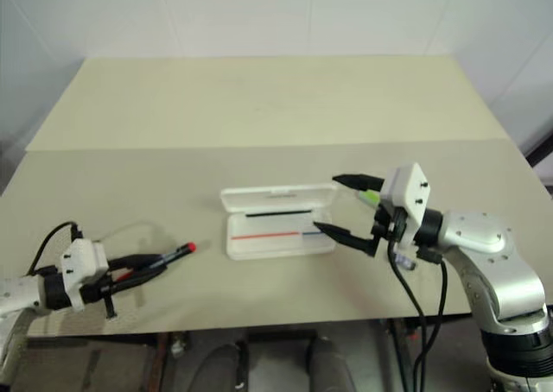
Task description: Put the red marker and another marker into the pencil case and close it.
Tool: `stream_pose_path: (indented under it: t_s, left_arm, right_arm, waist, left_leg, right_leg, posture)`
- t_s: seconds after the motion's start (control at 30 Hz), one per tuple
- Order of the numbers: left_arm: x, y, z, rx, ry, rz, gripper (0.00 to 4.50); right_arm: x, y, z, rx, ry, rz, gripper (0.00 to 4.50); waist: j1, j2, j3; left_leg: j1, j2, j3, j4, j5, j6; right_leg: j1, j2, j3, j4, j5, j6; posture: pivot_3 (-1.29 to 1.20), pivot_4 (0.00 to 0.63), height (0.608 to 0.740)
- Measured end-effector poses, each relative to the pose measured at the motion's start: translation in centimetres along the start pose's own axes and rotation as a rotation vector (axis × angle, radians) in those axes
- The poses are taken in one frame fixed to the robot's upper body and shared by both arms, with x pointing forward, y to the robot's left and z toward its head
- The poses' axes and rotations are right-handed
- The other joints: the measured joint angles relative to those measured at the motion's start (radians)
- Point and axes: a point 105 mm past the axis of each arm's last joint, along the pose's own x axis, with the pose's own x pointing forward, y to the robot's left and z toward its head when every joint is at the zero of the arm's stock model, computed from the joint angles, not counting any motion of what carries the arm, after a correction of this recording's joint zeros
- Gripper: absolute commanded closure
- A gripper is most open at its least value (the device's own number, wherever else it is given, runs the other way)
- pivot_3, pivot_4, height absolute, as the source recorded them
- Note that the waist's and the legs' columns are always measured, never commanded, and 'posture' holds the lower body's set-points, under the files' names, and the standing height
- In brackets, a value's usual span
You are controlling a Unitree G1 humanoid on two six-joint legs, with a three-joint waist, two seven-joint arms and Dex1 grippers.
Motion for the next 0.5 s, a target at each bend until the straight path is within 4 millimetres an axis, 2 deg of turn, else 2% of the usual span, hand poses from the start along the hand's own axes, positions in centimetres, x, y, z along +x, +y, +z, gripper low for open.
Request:
stream_pose_path:
  t_s: [0.1, 0.27, 0.4, 0.5]
  left_arm:
    - [1.3, 0.2, 0.6, 0.073, 0.018, -0.058, 3.88]
    - [4.0, 1.2, 2.7, 0.168, -0.016, -0.125, 3.88]
    - [5.8, 1.4, 3.2, 0.178, -0.023, -0.171, 3.88]
    - [7.1, 1.1, 3.8, 0.188, -0.041, -0.205, 3.88]
  right_arm:
    - [-0.1, 0.1, -0.1, 0.004, 0.001, -0.005, 0.00]
    - [-0.2, 0.2, -0.4, 0.012, 0.004, -0.020, 0.00]
    - [-0.3, 0.3, -0.5, 0.015, 0.009, -0.039, 0.00]
    - [-0.5, 0.6, -0.6, 0.017, 0.013, -0.048, 0.00]
  waist:
    - [0.000, 0.000, 0.000]
    - [0.001, 0.000, 0.000]
    - [-0.002, 0.000, 0.000]
    - [0.001, 0.000, 0.000]
  left_leg:
    - [0.000, 0.000, 0.000, 0.000, 0.000, 0.000]
    - [0.000, 0.000, 0.000, 0.001, 0.000, 0.000]
    - [0.000, 0.000, 0.000, 0.001, 0.000, 0.000]
    - [0.000, 0.000, 0.000, 0.001, 0.000, 0.000]
  right_leg:
    - [0.000, 0.000, 0.000, 0.000, 0.000, 0.000]
    - [0.000, 0.002, 0.000, 0.000, 0.001, 0.002]
    - [0.000, 0.003, 0.000, 0.001, 0.008, 0.015]
    - [-0.001, 0.004, 0.000, 0.001, 0.009, 0.017]
  posture:
    - [0.00, 0.150, 0.740]
    - [0.00, 0.150, 0.740]
    - [0.00, 0.150, 0.740]
    - [0.00, 0.150, 0.740]
